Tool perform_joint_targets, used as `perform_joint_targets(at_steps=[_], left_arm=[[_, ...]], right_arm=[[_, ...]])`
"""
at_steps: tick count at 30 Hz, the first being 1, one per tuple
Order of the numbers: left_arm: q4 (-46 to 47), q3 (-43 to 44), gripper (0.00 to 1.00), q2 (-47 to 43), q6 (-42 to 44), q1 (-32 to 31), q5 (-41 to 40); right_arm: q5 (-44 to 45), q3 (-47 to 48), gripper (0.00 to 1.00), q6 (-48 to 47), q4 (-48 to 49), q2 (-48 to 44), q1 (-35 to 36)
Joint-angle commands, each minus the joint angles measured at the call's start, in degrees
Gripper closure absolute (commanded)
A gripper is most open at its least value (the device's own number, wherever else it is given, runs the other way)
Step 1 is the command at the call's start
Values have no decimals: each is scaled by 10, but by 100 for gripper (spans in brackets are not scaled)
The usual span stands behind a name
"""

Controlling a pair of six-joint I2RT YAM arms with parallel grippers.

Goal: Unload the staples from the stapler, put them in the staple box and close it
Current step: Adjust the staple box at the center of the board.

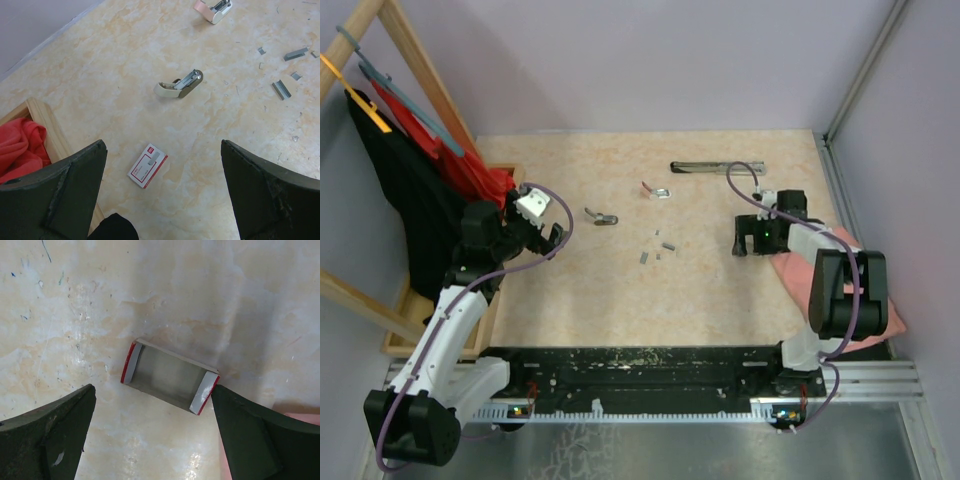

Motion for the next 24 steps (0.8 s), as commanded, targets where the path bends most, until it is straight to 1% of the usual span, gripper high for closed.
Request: perform_joint_targets(at_steps=[1,8,15,24], left_arm=[[0,9,1,0,4,4,10],[-1,10,1,1,5,5,10],[-2,10,1,2,4,5,11],[-3,12,1,3,4,8,15]], right_arm=[[-26,10,1,5,9,26,3],[-24,17,1,1,3,28,41],[-36,8,1,7,-7,18,44],[-45,-6,1,14,-10,-15,45]])
